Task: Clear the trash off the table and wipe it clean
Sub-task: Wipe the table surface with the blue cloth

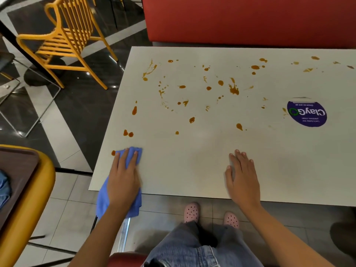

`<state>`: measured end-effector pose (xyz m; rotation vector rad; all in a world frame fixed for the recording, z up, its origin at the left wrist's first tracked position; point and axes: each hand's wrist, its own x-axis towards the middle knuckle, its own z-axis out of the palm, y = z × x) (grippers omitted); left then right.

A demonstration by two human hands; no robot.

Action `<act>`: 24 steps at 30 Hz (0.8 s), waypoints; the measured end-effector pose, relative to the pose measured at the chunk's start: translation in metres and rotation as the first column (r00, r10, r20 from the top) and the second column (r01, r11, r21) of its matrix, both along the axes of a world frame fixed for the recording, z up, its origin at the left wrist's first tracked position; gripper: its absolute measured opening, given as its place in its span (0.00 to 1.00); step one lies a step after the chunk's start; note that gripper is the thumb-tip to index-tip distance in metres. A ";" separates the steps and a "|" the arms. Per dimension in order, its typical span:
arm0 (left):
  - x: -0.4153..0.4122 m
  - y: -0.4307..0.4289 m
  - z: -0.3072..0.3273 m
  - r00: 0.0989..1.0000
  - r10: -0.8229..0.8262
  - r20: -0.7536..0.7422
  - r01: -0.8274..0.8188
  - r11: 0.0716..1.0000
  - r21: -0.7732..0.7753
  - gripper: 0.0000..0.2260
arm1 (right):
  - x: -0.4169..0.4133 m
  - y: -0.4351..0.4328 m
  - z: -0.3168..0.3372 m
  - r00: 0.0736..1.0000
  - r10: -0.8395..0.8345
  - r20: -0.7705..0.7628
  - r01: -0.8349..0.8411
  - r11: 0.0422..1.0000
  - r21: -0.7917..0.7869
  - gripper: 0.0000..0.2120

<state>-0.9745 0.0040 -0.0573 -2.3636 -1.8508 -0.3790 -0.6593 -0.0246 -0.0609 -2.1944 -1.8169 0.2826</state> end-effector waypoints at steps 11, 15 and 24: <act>0.030 0.028 0.000 0.985 -0.172 -0.007 0.172 0.984 -0.044 0.23 | 0.000 0.000 0.002 1.000 0.010 0.011 -0.010 1.000 -0.006 0.28; -0.017 0.044 0.004 0.991 -0.067 -0.115 0.054 0.993 -0.106 0.21 | 0.001 -0.001 0.001 1.000 0.015 0.013 -0.015 1.000 -0.002 0.28; -0.033 -0.010 -0.012 0.966 0.149 -0.211 -0.169 0.982 -0.079 0.21 | 0.000 -0.001 -0.001 1.000 0.001 0.017 -0.001 1.000 0.011 0.27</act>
